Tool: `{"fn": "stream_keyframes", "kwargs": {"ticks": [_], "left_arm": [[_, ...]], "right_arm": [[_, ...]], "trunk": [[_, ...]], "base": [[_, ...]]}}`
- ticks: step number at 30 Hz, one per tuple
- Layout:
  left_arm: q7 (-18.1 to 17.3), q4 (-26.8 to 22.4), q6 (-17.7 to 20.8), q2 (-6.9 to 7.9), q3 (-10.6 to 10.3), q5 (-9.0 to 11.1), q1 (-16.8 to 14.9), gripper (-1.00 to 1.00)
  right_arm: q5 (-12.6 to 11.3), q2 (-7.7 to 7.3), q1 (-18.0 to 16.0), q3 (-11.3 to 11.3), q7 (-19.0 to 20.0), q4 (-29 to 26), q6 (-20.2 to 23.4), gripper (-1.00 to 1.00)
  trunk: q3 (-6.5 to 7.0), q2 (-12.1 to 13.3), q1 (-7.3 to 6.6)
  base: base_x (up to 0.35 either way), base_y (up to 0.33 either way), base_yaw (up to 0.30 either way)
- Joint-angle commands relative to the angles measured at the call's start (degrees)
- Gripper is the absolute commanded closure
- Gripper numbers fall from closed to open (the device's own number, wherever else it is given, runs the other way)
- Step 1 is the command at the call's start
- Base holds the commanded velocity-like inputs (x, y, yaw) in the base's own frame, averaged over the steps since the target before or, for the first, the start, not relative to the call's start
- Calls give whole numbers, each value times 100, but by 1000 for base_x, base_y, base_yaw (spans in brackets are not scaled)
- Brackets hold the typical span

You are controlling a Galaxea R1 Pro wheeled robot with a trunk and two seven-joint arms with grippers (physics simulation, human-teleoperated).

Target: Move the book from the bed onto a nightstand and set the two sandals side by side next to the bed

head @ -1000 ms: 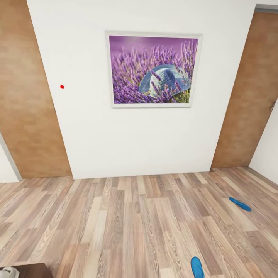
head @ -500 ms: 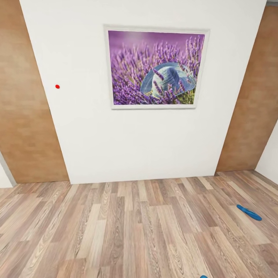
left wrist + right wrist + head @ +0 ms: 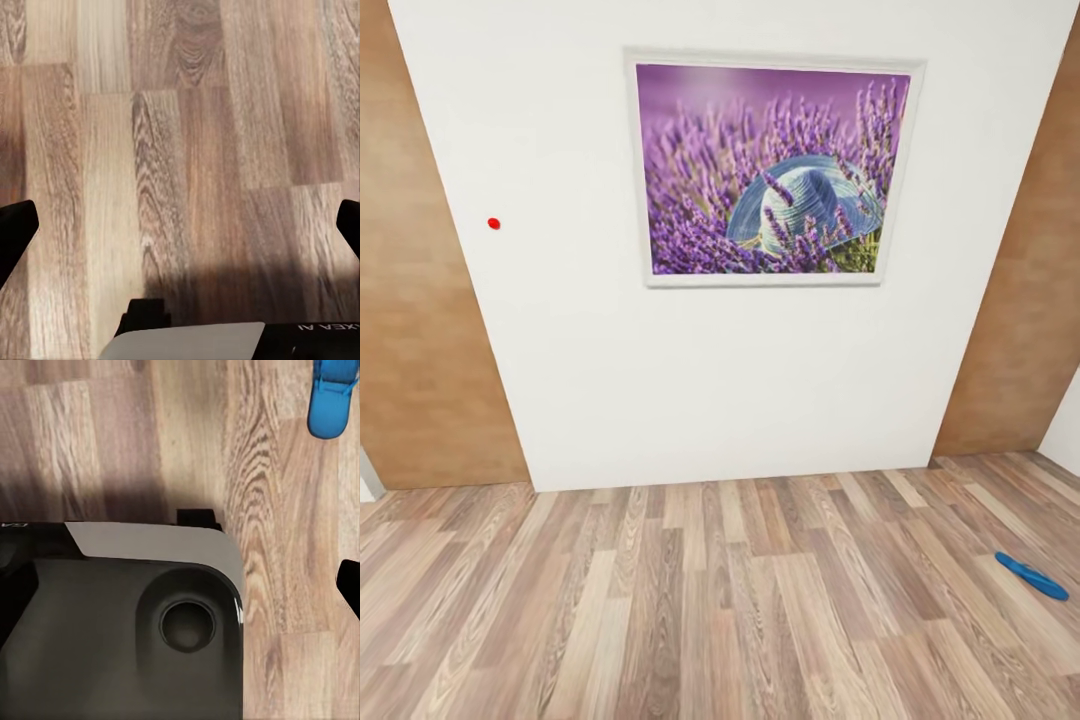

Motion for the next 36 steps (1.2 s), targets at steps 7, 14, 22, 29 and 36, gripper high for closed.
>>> {"fn": "stream_keyframes", "kwargs": {"ticks": [7,14,22,29,36], "left_arm": [[-1,1,-15,-1,1,3,-2,-100],[-1,12,-15,-1,1,3,-2,-100],[-1,14,-15,-1,1,2,-2,-100],[-1,15,-22,-1,1,0,-2,-100],[-1,13,-24,-1,1,-1,-2,-100]], "right_arm": [[-1,0,-1,-4,5,-1,-12,-100],[0,0,-1,-4,5,-1,-12,-100],[0,-1,-1,-4,5,-2,-12,-100],[-1,-2,-1,-4,5,-1,-12,-100],[-1,-1,-1,-4,5,-1,-12,-100]], "trunk": [[-5,-2,3],[-5,-2,3],[-5,-2,3],[-5,-2,3],[-5,-2,3]], "base": [[325,102,0],[325,86,0],[328,7,0],[327,0,0],[236,0,0]]}}
